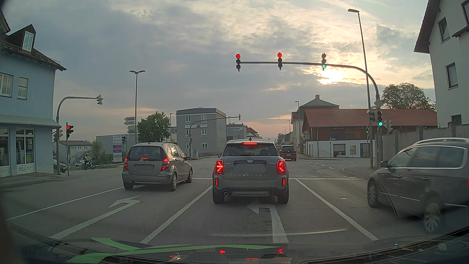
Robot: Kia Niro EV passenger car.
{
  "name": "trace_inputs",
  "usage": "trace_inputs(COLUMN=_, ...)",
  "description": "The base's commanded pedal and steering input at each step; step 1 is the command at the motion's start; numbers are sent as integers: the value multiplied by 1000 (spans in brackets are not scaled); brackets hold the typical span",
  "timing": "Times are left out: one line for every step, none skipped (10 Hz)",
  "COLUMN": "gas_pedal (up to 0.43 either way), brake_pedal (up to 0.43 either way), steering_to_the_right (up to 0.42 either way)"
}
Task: Follow the waypoints while adhering to traffic rules and regulations
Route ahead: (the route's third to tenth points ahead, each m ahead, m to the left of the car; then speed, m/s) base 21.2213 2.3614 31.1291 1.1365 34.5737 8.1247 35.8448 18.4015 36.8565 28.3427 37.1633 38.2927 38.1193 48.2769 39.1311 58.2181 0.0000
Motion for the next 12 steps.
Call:
trace_inputs(gas_pedal=0, brake_pedal=238, steering_to_the_right=-11)
trace_inputs(gas_pedal=0, brake_pedal=232, steering_to_the_right=-11)
trace_inputs(gas_pedal=0, brake_pedal=238, steering_to_the_right=-11)
trace_inputs(gas_pedal=0, brake_pedal=232, steering_to_the_right=-11)
trace_inputs(gas_pedal=0, brake_pedal=238, steering_to_the_right=-11)
trace_inputs(gas_pedal=0, brake_pedal=232, steering_to_the_right=-11)
trace_inputs(gas_pedal=0, brake_pedal=238, steering_to_the_right=-11)
trace_inputs(gas_pedal=0, brake_pedal=232, steering_to_the_right=-10)
trace_inputs(gas_pedal=0, brake_pedal=232, steering_to_the_right=-11)
trace_inputs(gas_pedal=0, brake_pedal=232, steering_to_the_right=-11)
trace_inputs(gas_pedal=0, brake_pedal=232, steering_to_the_right=-11)
trace_inputs(gas_pedal=0, brake_pedal=232, steering_to_the_right=-10)
